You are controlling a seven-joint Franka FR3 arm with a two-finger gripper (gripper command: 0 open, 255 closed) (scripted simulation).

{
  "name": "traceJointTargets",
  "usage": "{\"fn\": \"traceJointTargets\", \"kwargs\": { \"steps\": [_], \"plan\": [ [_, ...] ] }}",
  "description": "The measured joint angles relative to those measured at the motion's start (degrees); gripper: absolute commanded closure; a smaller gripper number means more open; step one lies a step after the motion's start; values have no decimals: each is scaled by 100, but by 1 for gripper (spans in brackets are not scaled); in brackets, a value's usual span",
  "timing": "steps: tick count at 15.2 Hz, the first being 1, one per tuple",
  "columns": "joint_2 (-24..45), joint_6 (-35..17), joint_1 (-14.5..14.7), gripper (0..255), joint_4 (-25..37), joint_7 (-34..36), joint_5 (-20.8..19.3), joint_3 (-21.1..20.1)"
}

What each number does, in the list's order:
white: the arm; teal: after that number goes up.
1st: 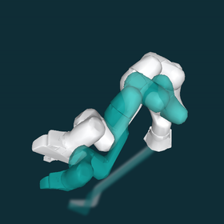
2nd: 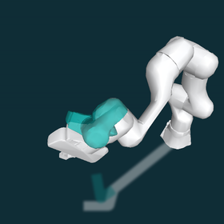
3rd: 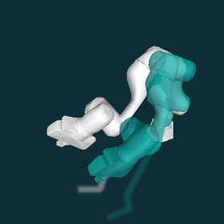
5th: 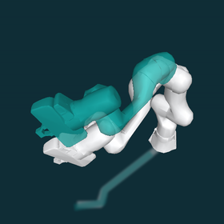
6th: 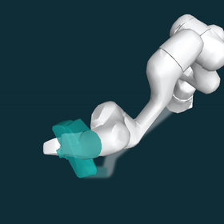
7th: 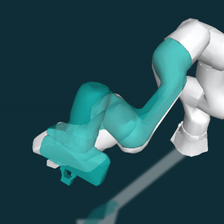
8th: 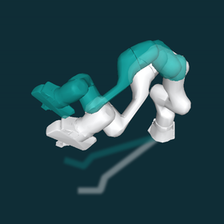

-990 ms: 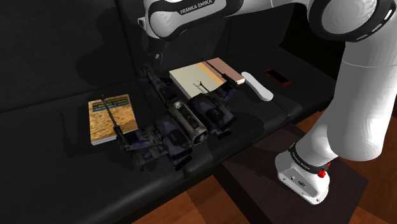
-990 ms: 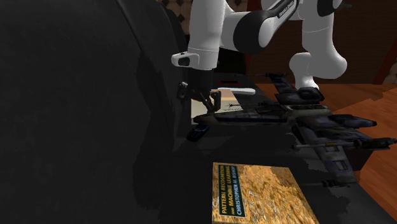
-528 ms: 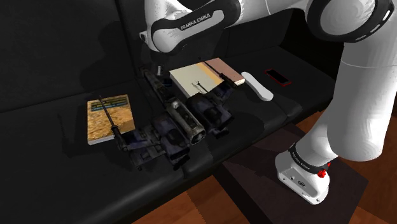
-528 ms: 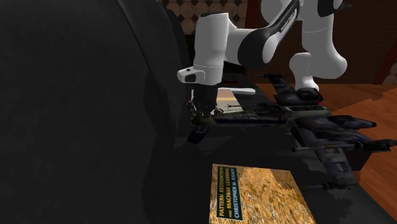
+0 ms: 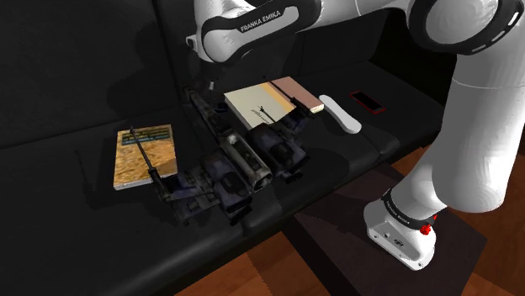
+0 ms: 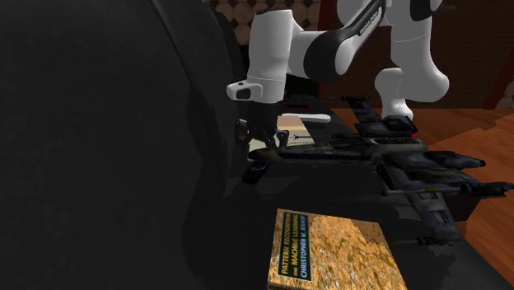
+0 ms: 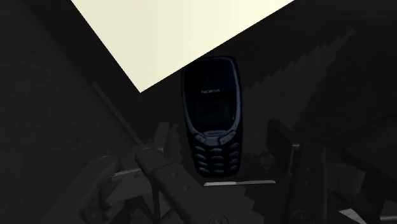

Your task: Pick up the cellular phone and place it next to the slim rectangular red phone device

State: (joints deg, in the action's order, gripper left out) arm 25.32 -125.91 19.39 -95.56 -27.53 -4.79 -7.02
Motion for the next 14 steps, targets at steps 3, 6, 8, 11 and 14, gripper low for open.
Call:
{"fn": "traceJointTargets", "kwargs": {
  "steps": [3, 6, 8, 11, 14],
  "plan": [
    [-296, -310, -125, 0, -465, -185, 93, -22],
    [-192, -499, -137, 0, -535, -205, 84, -13],
    [-119, -634, -138, 0, -597, -203, 73, -5],
    [-54, -698, -128, 0, -595, -190, 61, -2],
    [-45, -709, -127, 0, -596, -189, 59, -1]
  ]
}}
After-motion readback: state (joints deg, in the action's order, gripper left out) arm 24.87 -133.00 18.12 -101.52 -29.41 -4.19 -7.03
